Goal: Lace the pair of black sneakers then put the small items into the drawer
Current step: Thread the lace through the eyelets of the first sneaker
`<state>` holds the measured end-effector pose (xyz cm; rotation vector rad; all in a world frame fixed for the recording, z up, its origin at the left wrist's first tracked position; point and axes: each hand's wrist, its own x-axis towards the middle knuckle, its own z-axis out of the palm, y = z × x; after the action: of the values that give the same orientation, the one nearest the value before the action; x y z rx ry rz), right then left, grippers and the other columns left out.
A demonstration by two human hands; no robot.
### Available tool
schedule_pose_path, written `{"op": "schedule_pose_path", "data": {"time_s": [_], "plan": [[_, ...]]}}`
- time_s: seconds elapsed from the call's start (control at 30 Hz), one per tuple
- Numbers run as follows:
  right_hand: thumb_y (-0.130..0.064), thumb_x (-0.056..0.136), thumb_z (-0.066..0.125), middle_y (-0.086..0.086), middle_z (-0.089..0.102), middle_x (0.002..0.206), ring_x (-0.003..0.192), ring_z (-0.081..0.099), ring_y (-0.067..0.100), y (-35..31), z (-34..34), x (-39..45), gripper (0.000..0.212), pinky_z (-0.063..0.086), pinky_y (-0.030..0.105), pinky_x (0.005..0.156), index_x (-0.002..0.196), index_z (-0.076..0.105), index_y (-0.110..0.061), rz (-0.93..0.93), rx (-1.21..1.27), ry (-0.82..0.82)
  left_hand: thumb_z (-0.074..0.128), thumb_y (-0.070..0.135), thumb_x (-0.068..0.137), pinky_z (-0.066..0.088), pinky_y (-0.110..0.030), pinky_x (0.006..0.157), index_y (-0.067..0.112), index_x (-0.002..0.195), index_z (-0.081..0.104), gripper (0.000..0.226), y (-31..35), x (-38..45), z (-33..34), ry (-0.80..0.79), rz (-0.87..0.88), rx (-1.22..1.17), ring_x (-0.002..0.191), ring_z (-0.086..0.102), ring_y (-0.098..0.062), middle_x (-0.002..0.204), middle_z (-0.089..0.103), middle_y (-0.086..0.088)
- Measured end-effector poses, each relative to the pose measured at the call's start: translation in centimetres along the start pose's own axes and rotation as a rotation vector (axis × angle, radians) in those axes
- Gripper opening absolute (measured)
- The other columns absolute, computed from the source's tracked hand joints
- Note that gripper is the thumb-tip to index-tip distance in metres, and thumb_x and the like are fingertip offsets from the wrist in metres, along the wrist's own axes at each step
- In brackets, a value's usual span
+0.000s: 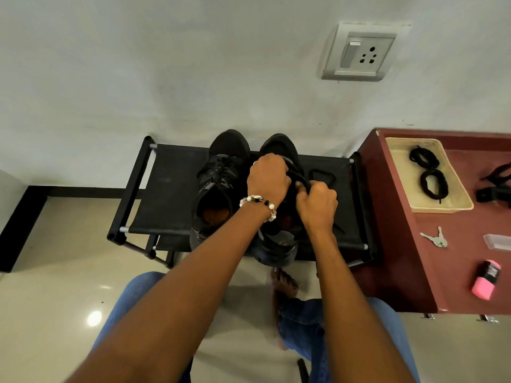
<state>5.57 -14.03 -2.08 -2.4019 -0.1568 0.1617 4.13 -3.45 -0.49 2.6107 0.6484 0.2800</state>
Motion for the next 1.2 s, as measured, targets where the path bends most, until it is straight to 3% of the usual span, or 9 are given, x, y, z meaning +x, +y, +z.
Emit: {"op": "schedule_pose_path", "data": {"time_s": [0.27,0.47,0.53,0.67,0.73,0.83,0.97,1.07,1.2], "plan": [[-0.027,0.099,0.053,0.019,0.068,0.088,0.084,0.062,0.037,0.1,-0.2,-0.2,0.032,0.038,0.031,0.066,0.093,0.068,0.000,-0.033,-0.011,-0.003,0.054,0.005,0.091,0.041,-0.032,0.058,0.009,0.095,0.055,0.006,1.7,0.1,-0.5,-0.043,0.073,0.276,0.084,0.060,-0.028,0.086,0.046,-0.006],[-0.029,0.099,0.051,0.020,0.069,0.087,0.082,0.063,0.038,-0.2,0.3,-0.6,0.033,0.034,0.030,0.064,0.095,0.067,0.000,-0.059,-0.076,0.032,0.052,0.012,0.094,0.039,-0.032,0.056,0.011,0.086,0.056,0.009,0.8,0.2,-0.2,-0.016,0.131,0.316,0.078,0.061,-0.029,0.080,0.051,-0.006],[-0.028,0.099,0.051,0.020,0.069,0.089,0.084,0.063,0.039,-0.2,0.4,-0.6,0.033,0.035,0.031,0.064,0.096,0.067,0.000,-0.047,-0.075,0.044,0.052,0.021,0.093,0.037,-0.033,0.057,0.011,0.082,0.061,0.018,0.2,0.2,0.1,0.044,0.005,0.193,0.075,0.060,-0.029,0.079,0.060,-0.007],[-0.030,0.099,0.051,0.020,0.068,0.089,0.086,0.063,0.040,-0.1,0.4,-0.6,0.032,0.040,0.033,0.066,0.098,0.067,-0.002,-0.035,-0.076,0.036,0.061,0.029,0.074,0.056,-0.031,0.057,0.012,0.065,0.069,0.021,-1.9,1.8,-0.1,0.142,-0.574,-0.392,0.057,0.064,-0.022,0.064,0.067,-0.004],[-0.030,0.099,0.050,0.020,0.068,0.088,0.084,0.064,0.040,-0.4,0.5,-0.8,0.033,0.045,0.036,0.065,0.099,0.067,-0.002,-0.068,-0.120,0.025,0.060,0.030,0.071,0.059,-0.034,0.060,0.013,0.070,0.069,0.019,-2.4,2.3,-0.2,0.093,-0.669,-0.486,0.059,0.067,-0.023,0.071,0.070,-0.005],[-0.032,0.100,0.048,0.021,0.067,0.093,0.087,0.063,0.042,-0.9,0.5,-1.0,0.034,0.048,0.040,0.067,0.101,0.065,-0.002,-0.087,-0.185,0.015,0.059,0.024,0.083,0.052,-0.029,0.062,0.014,0.088,0.069,0.015,-2.2,1.9,-0.5,0.009,-0.538,-0.439,0.074,0.067,-0.023,0.086,0.069,-0.004],[-0.032,0.100,0.047,0.020,0.065,0.097,0.090,0.062,0.042,-1.4,0.4,-1.2,0.033,0.046,0.040,0.067,0.100,0.061,-0.002,-0.096,-0.276,-0.023,0.060,0.021,0.084,0.050,-0.035,0.084,0.028,0.114,0.067,0.031,-2.8,1.5,-1.3,-0.022,-0.060,-0.142,0.103,0.058,-0.023,0.113,0.061,-0.002],[-0.026,0.099,0.048,0.020,0.063,0.099,0.092,0.061,0.042,-1.6,0.2,-1.2,0.028,0.045,0.040,0.066,0.099,0.059,-0.001,-0.078,-0.310,-0.060,0.062,0.035,0.086,0.039,-0.045,0.097,0.031,0.112,0.070,0.027,-1.9,1.6,-2.1,-0.115,0.167,0.143,0.118,0.047,-0.027,0.118,0.058,0.000],[-0.015,0.099,0.046,0.021,0.063,0.099,0.093,0.062,0.042,-1.9,0.1,-1.3,0.021,0.043,0.039,0.065,0.098,0.058,0.002,-0.130,-0.377,-0.078,0.065,0.037,0.086,0.035,-0.046,0.097,0.027,0.100,0.071,0.018,-0.9,2.4,-2.8,-0.153,0.218,0.418,0.112,0.051,-0.024,0.099,0.064,-0.001]]}}
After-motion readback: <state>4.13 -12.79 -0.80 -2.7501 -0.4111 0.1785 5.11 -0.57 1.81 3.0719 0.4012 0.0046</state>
